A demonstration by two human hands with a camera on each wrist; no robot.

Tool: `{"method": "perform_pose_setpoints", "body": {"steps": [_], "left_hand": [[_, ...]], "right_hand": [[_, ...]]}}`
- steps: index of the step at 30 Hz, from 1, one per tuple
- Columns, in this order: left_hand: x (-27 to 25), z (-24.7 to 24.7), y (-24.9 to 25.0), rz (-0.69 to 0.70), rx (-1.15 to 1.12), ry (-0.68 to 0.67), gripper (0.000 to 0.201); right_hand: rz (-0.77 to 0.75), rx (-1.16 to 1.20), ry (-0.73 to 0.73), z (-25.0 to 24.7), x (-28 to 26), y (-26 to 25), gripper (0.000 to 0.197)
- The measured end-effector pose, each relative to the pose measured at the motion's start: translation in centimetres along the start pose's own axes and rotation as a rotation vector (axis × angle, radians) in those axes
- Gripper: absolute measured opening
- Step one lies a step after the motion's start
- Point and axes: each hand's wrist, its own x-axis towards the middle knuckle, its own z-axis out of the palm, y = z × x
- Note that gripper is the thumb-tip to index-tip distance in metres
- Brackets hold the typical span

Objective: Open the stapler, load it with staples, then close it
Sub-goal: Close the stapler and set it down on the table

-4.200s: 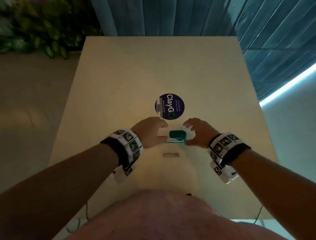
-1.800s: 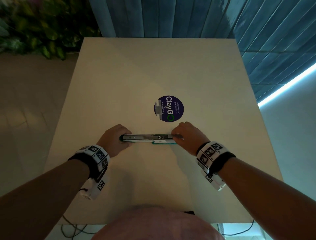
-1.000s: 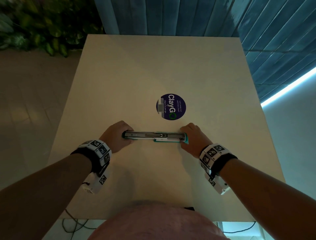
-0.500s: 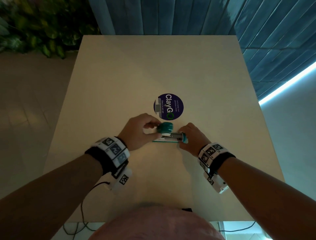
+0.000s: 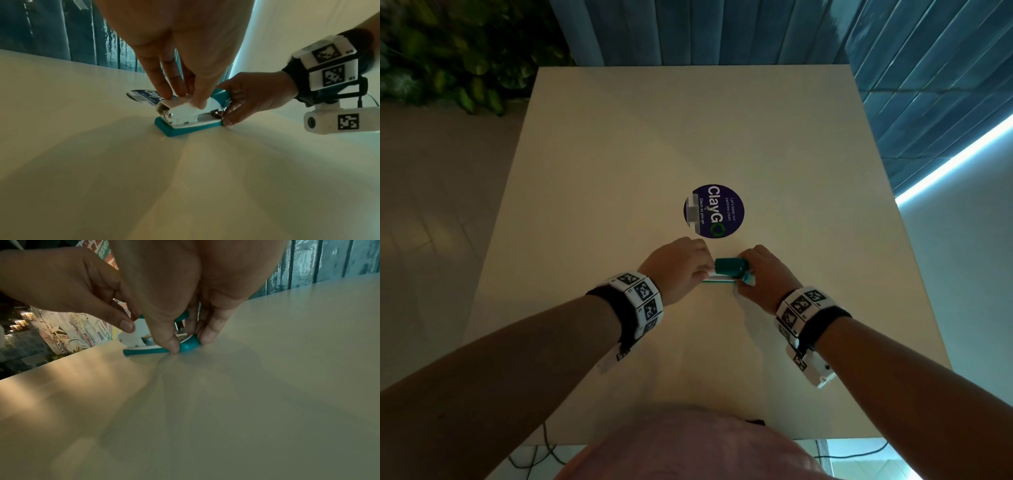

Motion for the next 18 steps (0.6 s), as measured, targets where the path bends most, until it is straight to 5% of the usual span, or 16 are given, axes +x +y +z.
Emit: {"method": "perform_pose_setpoints", "body": {"steps": [12,15,18], "left_hand": [[-0.3,-0.7,-0.3,-0.041,-0.077,0.036,0.019],[-1.5,-0.6,-0.9,-0.100,-0.125,0.152,0.026],[-2.8,-0.4,-1.7,-0.175,-0.157,0.122,0.047]], "right_hand": [[-0.008,-0.004,-0.025,-0.4,0.2,-0.3,0.036],[-0.007,0.027,-0.033,-0.8,-0.4,-0.3,0.046],[-0.015,0.039,-0.054,-1.0,-1.2,-0.2,0.052]]}}
